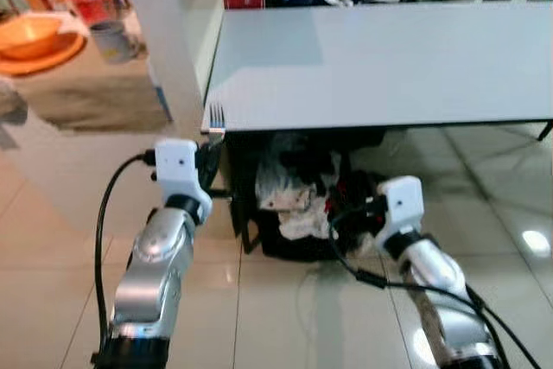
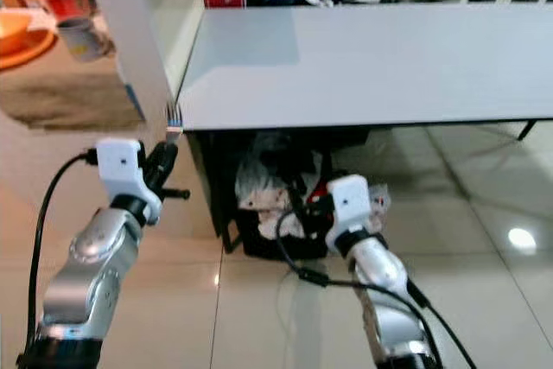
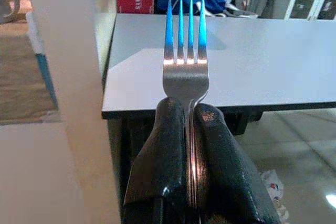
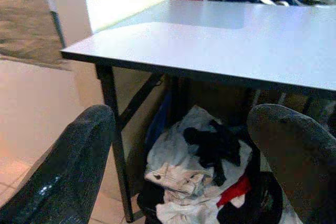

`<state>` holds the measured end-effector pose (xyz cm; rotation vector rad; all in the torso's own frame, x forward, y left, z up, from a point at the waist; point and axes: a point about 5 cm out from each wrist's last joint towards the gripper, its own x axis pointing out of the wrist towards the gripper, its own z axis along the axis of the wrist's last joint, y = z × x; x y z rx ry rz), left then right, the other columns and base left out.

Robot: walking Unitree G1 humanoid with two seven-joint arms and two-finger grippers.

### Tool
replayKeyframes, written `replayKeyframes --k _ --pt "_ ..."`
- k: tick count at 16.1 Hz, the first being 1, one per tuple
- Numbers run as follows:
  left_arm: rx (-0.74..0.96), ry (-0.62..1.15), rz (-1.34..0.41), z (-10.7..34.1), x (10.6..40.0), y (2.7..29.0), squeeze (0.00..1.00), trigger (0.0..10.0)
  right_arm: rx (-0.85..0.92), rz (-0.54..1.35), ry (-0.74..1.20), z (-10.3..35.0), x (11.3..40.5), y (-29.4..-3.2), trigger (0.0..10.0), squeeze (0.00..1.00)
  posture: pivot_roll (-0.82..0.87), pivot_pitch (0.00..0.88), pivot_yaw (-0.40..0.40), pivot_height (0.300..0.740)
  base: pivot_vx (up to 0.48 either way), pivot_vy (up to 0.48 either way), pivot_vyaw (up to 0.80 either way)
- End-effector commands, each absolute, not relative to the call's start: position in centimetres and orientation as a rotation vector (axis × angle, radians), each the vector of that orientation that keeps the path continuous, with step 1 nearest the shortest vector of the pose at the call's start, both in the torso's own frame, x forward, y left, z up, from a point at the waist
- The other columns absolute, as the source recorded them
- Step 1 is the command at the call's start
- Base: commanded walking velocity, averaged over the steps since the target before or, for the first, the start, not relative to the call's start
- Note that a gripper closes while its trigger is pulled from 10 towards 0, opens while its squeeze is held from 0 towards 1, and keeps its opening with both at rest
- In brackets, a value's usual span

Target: Setting the table

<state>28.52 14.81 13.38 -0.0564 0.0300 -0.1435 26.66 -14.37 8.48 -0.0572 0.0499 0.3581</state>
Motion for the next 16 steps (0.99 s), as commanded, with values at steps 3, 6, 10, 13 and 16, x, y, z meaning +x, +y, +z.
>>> replayKeyframes --k 3,6,10,13,16 --pt "-0.049 0.017 -0.145 13.73 28.78 14.96 0.0 0.0 -0.063 0.37 0.05 8.23 26.74 -13.97 10.0 0.0 -0.07 0.0 0.056 0.74 0.48 0.0 0.0" --pt "-0.048 0.017 -0.142 13.69 28.81 14.93 0.0 0.0 -0.068 0.376 0.056 8.0 26.81 -14.07 10.0 0.0 -0.07 0.0 0.052 0.74 0.48 0.0 0.0" --pt "-0.044 0.018 -0.118 13.57 28.87 15.15 0.0 0.0 -0.067 0.38 0.058 7.79 26.88 -13.98 10.0 0.0 -0.06 0.0 0.051 0.74 0.303 0.0 0.0" --pt "-0.048 0.019 -0.097 13.5 28.79 15.41 0.0 0.0 -0.067 0.381 0.061 7.62 26.73 -14.09 10.0 0.0 -0.06 0.0 0.047 0.74 0.0 0.0 0.0" --pt "-0.057 0.012 -0.089 13.6 28.94 15.49 0.0 0.0 -0.068 0.375 0.048 7.73 26.78 -14.05 10.0 0.0 -0.06 0.0 0.047 0.74 0.0 -0.455 0.0"
